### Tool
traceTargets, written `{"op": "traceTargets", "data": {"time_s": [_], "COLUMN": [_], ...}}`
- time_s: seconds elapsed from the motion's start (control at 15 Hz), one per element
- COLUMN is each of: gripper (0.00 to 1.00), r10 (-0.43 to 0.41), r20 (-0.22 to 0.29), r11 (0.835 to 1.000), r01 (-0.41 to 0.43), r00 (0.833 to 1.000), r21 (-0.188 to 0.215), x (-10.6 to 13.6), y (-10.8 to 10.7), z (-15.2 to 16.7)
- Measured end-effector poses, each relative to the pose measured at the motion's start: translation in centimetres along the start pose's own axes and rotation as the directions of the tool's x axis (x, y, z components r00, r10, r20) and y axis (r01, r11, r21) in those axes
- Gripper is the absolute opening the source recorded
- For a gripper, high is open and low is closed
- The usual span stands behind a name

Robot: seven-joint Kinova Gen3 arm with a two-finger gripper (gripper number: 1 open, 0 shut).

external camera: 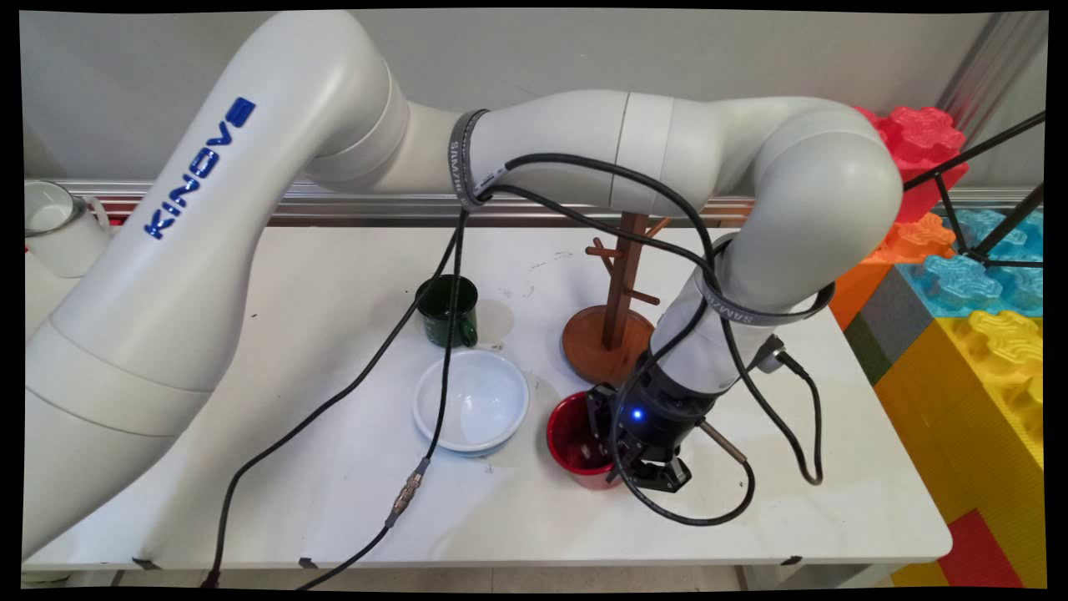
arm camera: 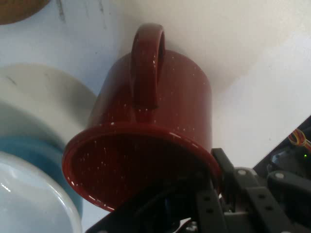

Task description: Place the picked object on the table

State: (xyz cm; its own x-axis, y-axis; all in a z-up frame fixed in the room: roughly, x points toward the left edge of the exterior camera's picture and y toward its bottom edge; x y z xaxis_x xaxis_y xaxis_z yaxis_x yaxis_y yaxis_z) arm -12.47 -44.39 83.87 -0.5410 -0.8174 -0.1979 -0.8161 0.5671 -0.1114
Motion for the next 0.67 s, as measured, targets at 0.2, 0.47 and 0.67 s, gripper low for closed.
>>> {"op": "traceTargets", "data": {"time_s": [0.2,0.47,0.67], "gripper": [1.00,1.00,1.00], "r10": [-0.002,-0.009,-0.013], "r20": [-0.001,-0.008,-0.016], "r11": [1.000,1.000,1.000], "r01": [0.002,0.009,0.012], "r00": [1.000,1.000,1.000], "r21": [-0.003,-0.004,-0.004], "x": [0.22,0.49,0.52], "y": [-0.01,-0.12,-0.27], "z": [0.13,0.36,0.53]}}
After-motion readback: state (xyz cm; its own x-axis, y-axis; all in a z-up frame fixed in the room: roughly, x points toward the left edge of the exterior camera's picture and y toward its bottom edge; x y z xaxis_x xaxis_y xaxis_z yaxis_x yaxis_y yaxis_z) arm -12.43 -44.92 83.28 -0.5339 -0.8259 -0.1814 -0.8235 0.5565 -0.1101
